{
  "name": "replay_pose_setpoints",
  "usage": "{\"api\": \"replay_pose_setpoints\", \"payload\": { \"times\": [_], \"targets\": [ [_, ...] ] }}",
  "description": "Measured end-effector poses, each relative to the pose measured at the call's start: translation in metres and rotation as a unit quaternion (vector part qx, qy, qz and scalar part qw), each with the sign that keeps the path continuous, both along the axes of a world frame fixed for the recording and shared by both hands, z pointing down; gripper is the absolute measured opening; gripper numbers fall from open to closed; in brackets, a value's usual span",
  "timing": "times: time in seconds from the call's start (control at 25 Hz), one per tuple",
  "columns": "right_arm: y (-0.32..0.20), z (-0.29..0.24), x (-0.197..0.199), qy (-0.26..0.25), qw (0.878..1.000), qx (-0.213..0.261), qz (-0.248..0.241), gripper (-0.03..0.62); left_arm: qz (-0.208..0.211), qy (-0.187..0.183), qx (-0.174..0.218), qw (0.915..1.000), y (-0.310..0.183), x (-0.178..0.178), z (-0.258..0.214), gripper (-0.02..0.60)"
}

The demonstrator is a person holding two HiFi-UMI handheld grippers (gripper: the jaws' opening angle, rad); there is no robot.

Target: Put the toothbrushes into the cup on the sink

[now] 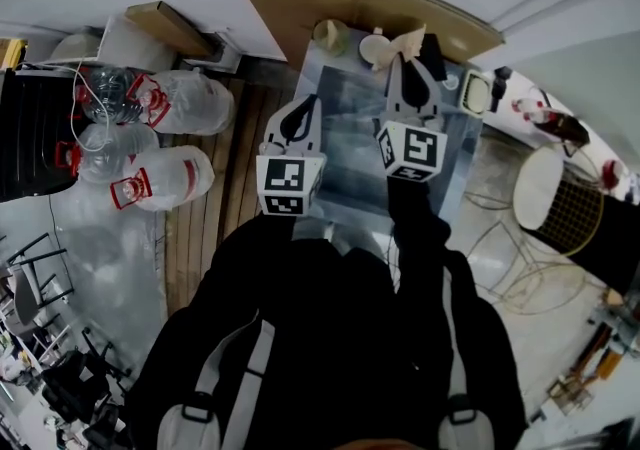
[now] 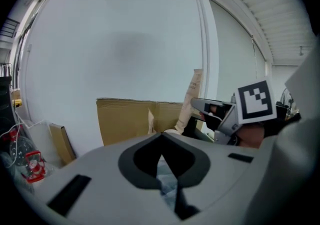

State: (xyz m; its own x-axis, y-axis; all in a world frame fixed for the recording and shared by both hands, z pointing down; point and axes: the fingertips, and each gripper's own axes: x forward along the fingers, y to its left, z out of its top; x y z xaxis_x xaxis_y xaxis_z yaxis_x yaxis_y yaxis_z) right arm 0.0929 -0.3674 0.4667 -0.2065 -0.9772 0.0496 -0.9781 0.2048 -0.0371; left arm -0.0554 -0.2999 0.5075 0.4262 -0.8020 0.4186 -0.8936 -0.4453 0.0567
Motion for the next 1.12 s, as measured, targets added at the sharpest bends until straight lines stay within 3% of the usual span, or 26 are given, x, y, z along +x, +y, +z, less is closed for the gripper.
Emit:
{"api": "replay_pose_setpoints", "payload": {
  "times": [0.2,0.52,1.12],
  "targets": [
    [-0.013,0.015,-0.002,0.017,1.0,-0.007,0.02,0.005,0.004,0.019,-0.025,0.9995,0.022,-0.001,0.007,0.002],
    [-0.033,0.032,-0.009,0.03,0.999,-0.012,0.031,0.006,0.007,0.019,-0.039,0.9991,0.044,-0.004,0.017,0.002],
    [-0.03,0.078,-0.02,0.069,0.99,-0.115,0.042,0.008,0.007,0.029,-0.031,0.9991,0.046,-0.007,0.007,0.002]
  ]
}}
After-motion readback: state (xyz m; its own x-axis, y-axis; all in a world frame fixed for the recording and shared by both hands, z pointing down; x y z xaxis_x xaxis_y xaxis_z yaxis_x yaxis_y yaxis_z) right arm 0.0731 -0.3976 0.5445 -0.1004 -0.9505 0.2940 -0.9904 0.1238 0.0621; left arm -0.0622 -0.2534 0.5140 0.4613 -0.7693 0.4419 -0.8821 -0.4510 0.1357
